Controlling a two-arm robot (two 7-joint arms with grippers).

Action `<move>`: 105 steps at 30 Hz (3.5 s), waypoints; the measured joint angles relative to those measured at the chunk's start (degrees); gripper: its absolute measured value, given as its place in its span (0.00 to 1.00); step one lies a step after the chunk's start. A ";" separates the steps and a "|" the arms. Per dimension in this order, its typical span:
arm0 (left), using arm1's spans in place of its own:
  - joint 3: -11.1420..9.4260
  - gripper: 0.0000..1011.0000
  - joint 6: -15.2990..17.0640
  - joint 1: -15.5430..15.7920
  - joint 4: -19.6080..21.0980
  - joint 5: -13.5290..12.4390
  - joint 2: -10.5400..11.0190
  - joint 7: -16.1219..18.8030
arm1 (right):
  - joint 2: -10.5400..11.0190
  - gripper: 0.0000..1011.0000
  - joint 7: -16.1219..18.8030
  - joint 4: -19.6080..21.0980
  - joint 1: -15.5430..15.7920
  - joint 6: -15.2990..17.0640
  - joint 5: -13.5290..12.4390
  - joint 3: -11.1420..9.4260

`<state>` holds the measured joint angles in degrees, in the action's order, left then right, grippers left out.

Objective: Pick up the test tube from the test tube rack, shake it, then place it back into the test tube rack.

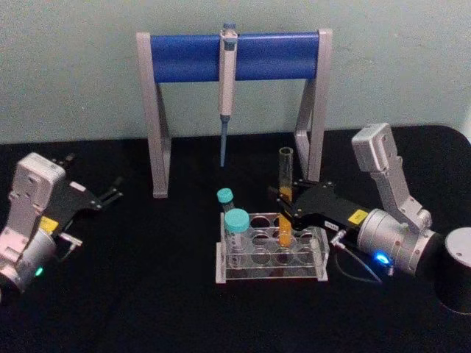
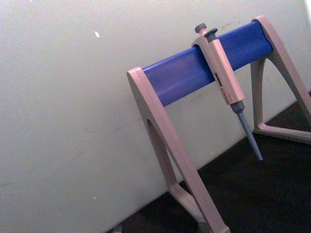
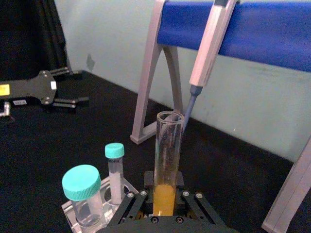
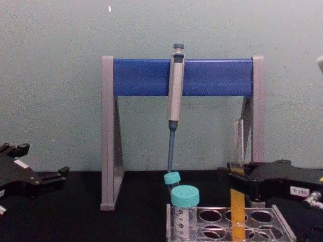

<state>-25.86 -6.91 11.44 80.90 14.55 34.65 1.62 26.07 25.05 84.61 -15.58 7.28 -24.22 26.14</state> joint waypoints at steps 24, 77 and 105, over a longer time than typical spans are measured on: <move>0.00 0.99 0.00 0.00 0.00 0.00 0.00 0.00 | 0.72 0.23 -0.12 7.10 3.04 -4.18 -0.46 -4.01; 0.00 0.99 0.00 0.00 0.00 0.00 0.00 0.00 | 3.37 0.23 2.30 11.46 4.36 -0.56 -3.30 -4.57; -0.01 0.99 0.00 0.00 0.00 0.00 0.00 0.00 | -3.45 0.23 -2.94 2.36 -2.56 -4.29 1.16 -3.25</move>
<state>-25.87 -6.91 11.43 80.90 14.55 34.65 1.62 22.62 22.11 86.97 -18.14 2.99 -23.06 22.90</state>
